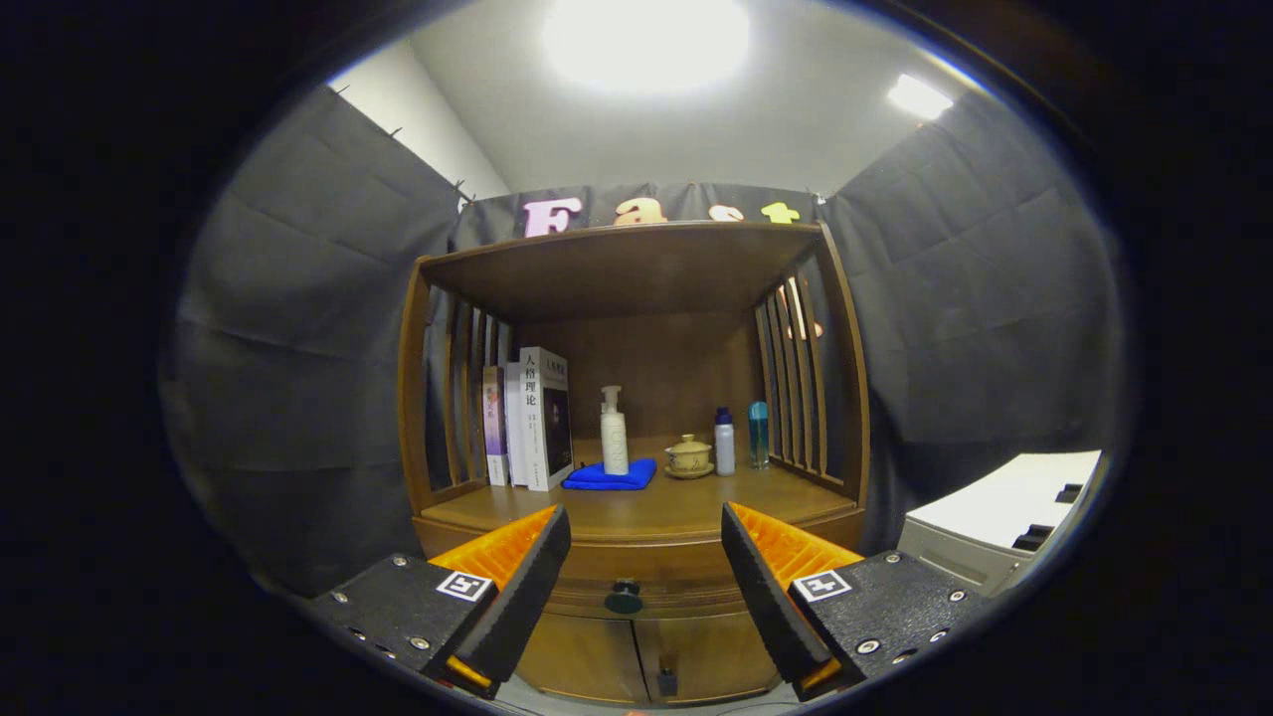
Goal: Pull open the drawer, take out the items inside it, and place them on the countertop above the cabinet.
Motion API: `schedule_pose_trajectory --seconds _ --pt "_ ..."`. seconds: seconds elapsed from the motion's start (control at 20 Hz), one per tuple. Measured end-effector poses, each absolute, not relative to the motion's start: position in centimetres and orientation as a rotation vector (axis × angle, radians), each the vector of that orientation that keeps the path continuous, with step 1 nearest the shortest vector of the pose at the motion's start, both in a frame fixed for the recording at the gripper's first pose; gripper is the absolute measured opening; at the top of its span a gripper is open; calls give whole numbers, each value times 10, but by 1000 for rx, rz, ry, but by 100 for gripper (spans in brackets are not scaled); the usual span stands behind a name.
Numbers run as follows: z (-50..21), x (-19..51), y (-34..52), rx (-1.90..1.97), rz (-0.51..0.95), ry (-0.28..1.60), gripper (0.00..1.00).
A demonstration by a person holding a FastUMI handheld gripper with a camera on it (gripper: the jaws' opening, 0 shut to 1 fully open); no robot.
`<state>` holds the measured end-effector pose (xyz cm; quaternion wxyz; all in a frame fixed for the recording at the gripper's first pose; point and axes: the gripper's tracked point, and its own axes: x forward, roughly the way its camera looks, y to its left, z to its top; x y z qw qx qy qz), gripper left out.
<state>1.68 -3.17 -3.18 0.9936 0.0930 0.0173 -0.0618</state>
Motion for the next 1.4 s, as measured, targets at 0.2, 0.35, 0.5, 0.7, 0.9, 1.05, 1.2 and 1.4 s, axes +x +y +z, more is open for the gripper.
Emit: schedule_pose_trajectory --seconds 0.2,0.35,0.5,0.7,0.9,1.05,1.2,1.4 --pt "-57 22 -45 223 -188 74 94" --pt "-75 29 -42 203 -190 104 94" --pt "-94 39 -31 173 -167 134 95" --pt "-119 55 -14 116 -131 187 95" --pt "-140 67 1 53 -114 228 95" --pt "-160 80 14 39 -79 251 95" --pt "-178 94 22 -5 -71 280 96" --pt "-195 112 26 1 -66 293 95"
